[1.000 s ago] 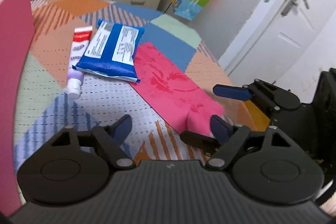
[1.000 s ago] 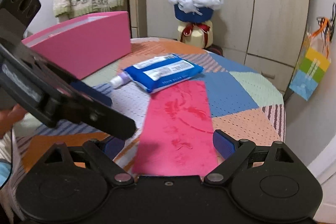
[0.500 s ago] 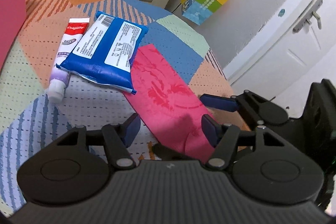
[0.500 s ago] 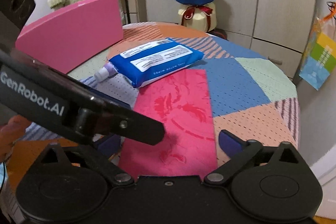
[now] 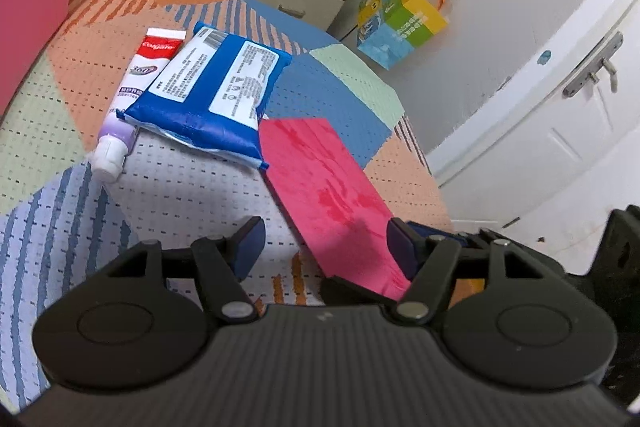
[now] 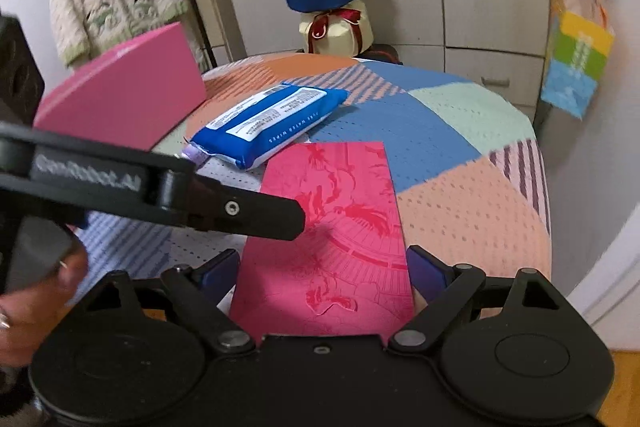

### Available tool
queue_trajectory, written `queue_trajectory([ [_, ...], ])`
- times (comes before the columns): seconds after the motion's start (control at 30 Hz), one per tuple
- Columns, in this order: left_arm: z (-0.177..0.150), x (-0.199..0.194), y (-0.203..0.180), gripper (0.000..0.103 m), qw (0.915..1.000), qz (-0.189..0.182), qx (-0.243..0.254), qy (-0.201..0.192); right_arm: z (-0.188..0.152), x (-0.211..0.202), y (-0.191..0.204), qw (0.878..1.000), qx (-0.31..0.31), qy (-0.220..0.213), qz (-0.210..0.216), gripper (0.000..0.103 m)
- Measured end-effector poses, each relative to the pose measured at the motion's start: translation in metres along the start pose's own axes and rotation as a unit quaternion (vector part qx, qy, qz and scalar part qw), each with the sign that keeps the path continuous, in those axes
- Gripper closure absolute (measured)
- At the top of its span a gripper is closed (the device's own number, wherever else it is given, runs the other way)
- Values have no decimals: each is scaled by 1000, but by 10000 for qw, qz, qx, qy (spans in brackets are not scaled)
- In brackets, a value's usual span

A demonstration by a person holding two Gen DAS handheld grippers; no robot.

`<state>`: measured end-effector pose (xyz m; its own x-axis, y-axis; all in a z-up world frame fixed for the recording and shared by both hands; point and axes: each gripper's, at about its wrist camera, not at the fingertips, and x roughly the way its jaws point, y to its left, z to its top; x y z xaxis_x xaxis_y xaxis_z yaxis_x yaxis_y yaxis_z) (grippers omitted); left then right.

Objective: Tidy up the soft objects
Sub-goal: 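Lower both grippers onto the pink towel beside the blue wipes pack, then close the left gripper on the pink towel edge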

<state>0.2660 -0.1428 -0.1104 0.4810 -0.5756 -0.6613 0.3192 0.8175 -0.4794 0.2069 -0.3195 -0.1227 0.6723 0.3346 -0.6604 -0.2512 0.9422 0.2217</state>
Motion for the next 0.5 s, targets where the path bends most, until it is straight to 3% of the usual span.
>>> queue_trajectory([
  [0.13, -6, 0, -10, 38, 9995, 206, 210, -90, -5, -7, -1, 9996, 222, -34, 156, 11],
  [0.23, -13, -2, -15, 41, 9995, 155, 270, -81, -12, -9, 3, 9994, 250, -80, 220, 11],
  [0.3, -19, -2, -18, 53, 9996, 20, 274, -29, -16, -12, 5, 9994, 252, -125, 211, 11],
  [0.4, -26, -5, -23, 70, 9988, 238, 418, -126, -20, -15, 6, 9992, 309, -158, 183, 11],
  [0.5, -29, -7, -19, 74, 9994, 171, 277, -130, -23, -17, 12, 9998, 158, -131, 30, 11],
])
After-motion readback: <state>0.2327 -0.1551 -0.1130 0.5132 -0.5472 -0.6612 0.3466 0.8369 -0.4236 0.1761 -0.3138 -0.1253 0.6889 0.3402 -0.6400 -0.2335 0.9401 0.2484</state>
